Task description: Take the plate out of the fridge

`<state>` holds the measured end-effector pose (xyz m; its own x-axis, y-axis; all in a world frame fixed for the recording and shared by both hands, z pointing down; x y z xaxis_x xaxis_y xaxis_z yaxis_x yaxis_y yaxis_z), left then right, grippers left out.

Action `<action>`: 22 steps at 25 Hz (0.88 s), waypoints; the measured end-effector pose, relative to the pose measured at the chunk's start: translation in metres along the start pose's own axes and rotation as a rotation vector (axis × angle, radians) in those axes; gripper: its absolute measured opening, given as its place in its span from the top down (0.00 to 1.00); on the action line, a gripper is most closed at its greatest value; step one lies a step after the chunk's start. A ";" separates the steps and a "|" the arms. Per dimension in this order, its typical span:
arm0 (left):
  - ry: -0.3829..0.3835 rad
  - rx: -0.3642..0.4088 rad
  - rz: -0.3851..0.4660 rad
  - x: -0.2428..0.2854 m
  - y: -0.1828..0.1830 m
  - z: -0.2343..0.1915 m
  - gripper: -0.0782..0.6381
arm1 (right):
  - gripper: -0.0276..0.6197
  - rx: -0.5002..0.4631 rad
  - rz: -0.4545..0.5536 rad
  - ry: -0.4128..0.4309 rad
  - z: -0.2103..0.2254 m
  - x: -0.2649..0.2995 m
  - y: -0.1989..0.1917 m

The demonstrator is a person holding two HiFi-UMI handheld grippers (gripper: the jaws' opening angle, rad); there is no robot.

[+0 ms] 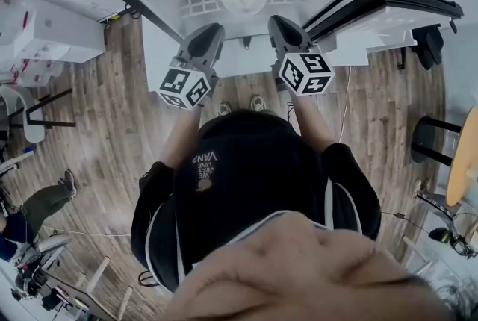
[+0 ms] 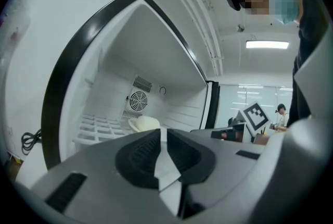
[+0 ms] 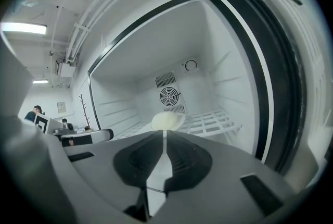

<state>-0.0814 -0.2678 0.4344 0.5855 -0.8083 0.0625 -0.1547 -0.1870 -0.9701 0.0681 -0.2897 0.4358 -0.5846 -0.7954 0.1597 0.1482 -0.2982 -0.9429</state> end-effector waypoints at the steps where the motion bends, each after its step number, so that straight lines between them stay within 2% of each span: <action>1: 0.000 -0.012 -0.006 0.002 -0.001 -0.001 0.86 | 0.94 0.006 -0.001 0.003 0.001 0.002 0.000; 8: 0.010 -0.120 -0.020 0.012 -0.006 -0.009 0.85 | 0.94 0.050 -0.009 0.013 0.008 0.010 -0.002; 17: 0.017 -0.209 -0.009 0.019 -0.010 -0.012 0.85 | 0.93 0.128 -0.009 0.033 0.012 0.017 -0.010; 20: 0.007 -0.236 0.004 0.021 -0.010 -0.010 0.85 | 0.81 0.152 -0.014 0.052 0.012 0.020 -0.012; 22: 0.011 -0.247 0.003 0.022 -0.011 -0.010 0.85 | 0.80 0.173 -0.015 0.064 0.012 0.021 -0.013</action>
<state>-0.0753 -0.2894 0.4485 0.5764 -0.8147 0.0638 -0.3466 -0.3144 -0.8837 0.0631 -0.3091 0.4552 -0.6364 -0.7567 0.1494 0.2710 -0.4007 -0.8752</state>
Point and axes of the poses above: the fingertips, and each gripper's own axes: x forward along the fingers, z to its right, y out of its top, the point moved 2 cm from there along -x, backward along the fingers, and after that the axes turned 6 degrees about y, right-handed, at the moved point
